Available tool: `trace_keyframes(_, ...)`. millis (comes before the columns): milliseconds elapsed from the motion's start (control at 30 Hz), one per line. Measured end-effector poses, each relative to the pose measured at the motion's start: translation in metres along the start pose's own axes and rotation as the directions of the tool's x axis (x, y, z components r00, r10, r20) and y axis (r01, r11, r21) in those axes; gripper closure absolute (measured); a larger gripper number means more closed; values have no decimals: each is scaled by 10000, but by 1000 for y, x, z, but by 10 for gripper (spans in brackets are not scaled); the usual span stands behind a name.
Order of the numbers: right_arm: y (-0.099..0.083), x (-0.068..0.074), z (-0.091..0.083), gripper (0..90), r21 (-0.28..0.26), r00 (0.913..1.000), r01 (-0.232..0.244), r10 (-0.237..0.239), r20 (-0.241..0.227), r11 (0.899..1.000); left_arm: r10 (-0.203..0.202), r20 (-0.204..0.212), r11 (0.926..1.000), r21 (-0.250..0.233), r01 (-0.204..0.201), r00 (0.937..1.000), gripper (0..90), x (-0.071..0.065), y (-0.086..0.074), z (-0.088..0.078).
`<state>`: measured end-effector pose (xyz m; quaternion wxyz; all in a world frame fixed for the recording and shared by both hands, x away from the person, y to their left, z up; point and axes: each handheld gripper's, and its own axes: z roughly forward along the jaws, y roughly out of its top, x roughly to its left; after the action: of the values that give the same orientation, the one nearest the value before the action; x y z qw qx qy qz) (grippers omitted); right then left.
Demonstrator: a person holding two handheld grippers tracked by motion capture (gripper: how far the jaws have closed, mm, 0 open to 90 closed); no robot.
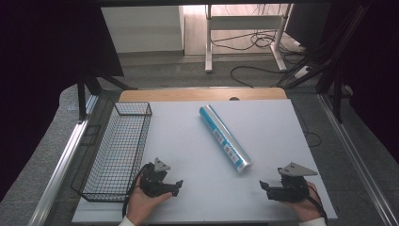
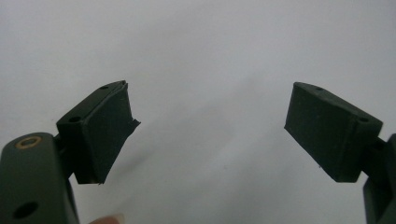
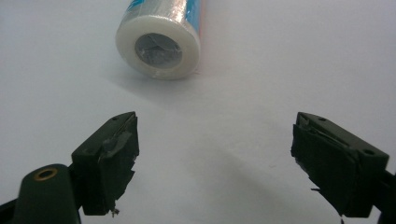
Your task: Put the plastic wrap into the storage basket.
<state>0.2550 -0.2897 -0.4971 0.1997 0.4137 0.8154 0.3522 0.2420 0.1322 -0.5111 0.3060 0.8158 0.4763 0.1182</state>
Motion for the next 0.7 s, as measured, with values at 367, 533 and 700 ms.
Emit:
trace_keyframes(367, 2, -1, -2, 193, -1, 9993, -374, 374, -24, 9993, 51, 57, 9998, -188, -50, 10000, 159, 1, -3, -5)
trace_keyframes(533, 4, 1, -2, 199, 44, 9986, -536, 537, -40, 9986, 68, 98, 9997, -253, -65, 9999, 162, 1, -6, -7)
trace_keyframes(700, 7, 1, -4, 203, 10, 9980, -624, 624, -50, 9981, 48, 69, 9997, -232, -47, 10000, 162, 2, -6, -7)
